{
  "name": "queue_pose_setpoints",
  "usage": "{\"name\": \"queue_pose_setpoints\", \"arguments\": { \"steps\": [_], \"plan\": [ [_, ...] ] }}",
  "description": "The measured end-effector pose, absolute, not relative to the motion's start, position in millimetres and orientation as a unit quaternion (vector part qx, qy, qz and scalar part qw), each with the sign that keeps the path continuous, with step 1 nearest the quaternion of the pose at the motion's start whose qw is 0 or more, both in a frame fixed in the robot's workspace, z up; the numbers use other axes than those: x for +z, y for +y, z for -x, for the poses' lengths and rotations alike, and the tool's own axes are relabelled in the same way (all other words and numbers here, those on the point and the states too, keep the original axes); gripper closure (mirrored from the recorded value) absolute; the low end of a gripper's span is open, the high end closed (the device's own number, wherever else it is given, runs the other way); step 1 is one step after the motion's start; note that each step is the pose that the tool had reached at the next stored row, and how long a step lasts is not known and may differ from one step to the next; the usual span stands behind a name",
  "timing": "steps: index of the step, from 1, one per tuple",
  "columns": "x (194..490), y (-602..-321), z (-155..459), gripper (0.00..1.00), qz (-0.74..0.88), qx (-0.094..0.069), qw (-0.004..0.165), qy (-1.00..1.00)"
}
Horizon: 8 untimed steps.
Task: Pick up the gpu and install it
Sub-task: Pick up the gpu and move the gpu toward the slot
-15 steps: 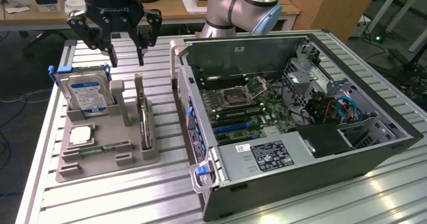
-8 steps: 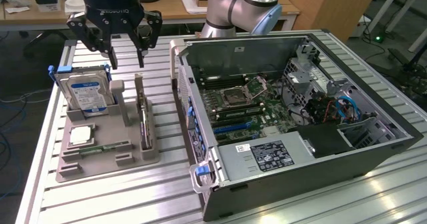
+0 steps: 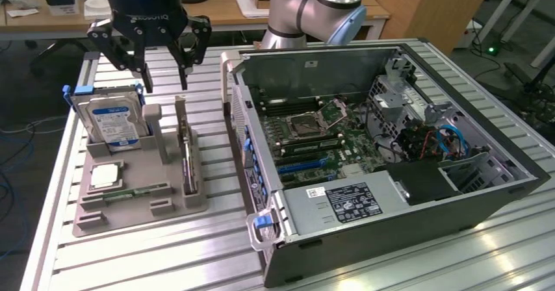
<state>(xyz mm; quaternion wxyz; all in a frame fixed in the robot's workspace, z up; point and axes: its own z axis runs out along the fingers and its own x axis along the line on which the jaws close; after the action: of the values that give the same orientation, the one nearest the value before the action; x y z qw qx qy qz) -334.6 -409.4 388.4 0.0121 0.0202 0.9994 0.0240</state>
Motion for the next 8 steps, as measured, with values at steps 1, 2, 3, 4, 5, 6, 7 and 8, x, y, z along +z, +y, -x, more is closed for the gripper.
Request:
{"name": "queue_pose_setpoints", "arguments": {
  "steps": [1,2,3,4,5,6,7,8],
  "plan": [
    [388.3,-409.5,334.6,0.47,-0.020,0.024,0.012,0.999],
    [388.3,-409.6,334.6,0.47,-0.020,0.024,0.012,0.999],
    [388.2,-409.7,334.6,0.47,-0.020,0.024,0.012,0.999],
    [387.9,-410.0,334.6,0.47,-0.020,0.024,0.012,0.999],
    [387.7,-410.2,334.6,0.47,-0.020,0.024,0.012,0.999],
    [387.4,-410.4,334.6,0.47,-0.020,0.024,0.012,0.999],
    [387.3,-410.7,334.6,0.47,-0.020,0.024,0.012,0.999],
    [387.1,-410.9,334.6,0.47,-0.020,0.024,0.012,0.999]
  ]
}}
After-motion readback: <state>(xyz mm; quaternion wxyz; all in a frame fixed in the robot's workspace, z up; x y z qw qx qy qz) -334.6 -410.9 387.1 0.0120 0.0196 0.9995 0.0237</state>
